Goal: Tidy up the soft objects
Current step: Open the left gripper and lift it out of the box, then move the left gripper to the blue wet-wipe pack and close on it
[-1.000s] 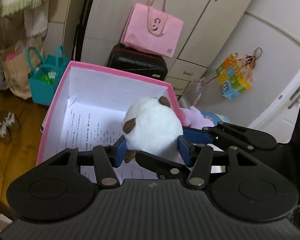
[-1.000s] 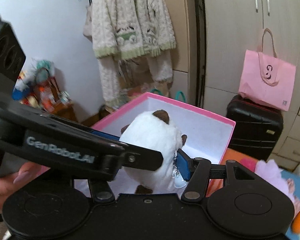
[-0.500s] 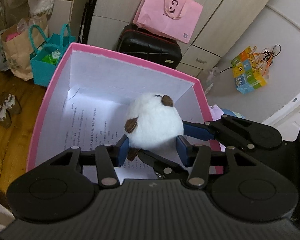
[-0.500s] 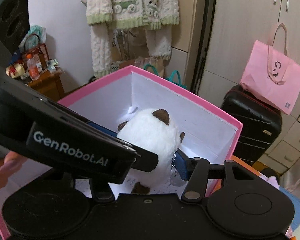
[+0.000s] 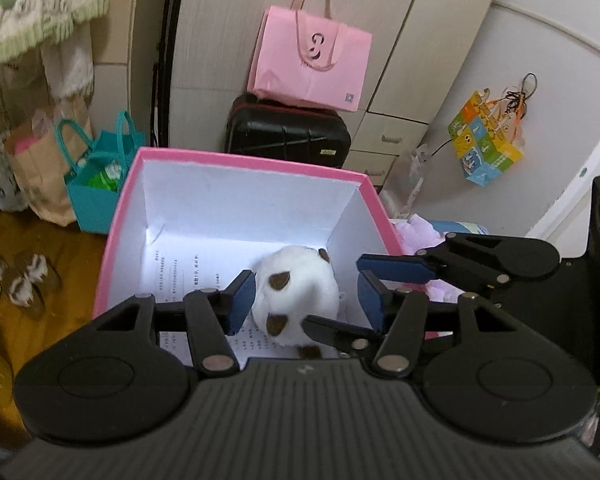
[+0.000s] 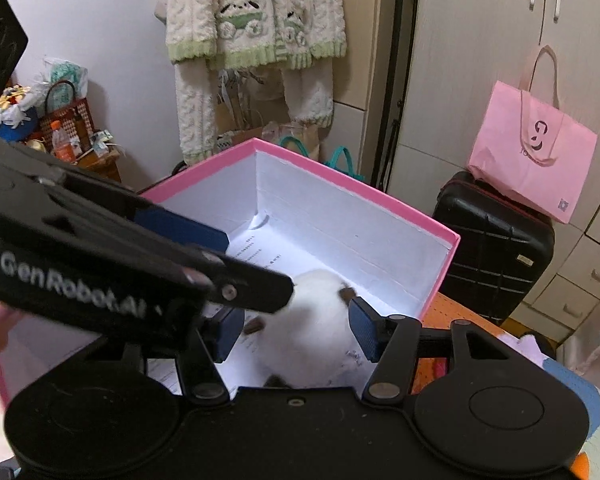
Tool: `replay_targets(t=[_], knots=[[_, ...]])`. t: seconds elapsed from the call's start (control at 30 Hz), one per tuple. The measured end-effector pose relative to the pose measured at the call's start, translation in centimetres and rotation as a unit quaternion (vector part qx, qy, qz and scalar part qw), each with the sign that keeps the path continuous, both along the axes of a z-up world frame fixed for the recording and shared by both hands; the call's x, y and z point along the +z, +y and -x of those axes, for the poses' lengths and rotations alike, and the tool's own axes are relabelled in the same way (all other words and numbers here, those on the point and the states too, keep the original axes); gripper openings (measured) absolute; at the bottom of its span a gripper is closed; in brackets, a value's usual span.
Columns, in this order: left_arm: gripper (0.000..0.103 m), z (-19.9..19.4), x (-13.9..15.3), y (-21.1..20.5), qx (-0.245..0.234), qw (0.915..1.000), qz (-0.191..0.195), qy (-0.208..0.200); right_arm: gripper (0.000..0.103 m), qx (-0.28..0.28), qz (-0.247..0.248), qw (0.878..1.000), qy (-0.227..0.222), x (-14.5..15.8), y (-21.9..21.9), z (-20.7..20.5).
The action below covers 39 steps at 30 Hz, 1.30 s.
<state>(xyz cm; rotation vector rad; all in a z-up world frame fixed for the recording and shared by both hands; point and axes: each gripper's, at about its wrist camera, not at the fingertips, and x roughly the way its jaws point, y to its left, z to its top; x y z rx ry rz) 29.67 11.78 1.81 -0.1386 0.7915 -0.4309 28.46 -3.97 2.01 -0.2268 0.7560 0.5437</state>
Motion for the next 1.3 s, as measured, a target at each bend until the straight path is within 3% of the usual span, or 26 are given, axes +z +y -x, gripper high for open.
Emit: replay_targets(t=[0.3,0.63,0.9,1.17,1.3], knots=[[0.058,5.5,3.5,-0.5,-0.033,0.9985,-0.03,-0.033,0.063,0.013,-0.002,1.0,-0.014,2.5,-1.2,4.6],[0.064,11.4,5.9,-1.4,-0.089,0.995,-0.023,-0.039,0.064,0.007,-0.043,0.999,-0.017,5.2,-5.4,10.4],[0.073,15.7,6.9,-4.1,-0.124,0.9897,-0.033,-0.063,0.064,-0.059,-0.078,0.993,-0.059,7.0,-11.7,14.9],[0.073,17.7,5.5,-8.0,-0.183,0.9812,-0.032,-0.053,0.064,-0.096,-0.114,0.989,-0.017,4.8,-17.5,16.0],[0.072,17.9,3.7,-10.1,-0.186,0.9806,-0.045,-0.044,0.064,-0.093,-0.118,0.989,-0.008,2.8,-19.2,16.5]])
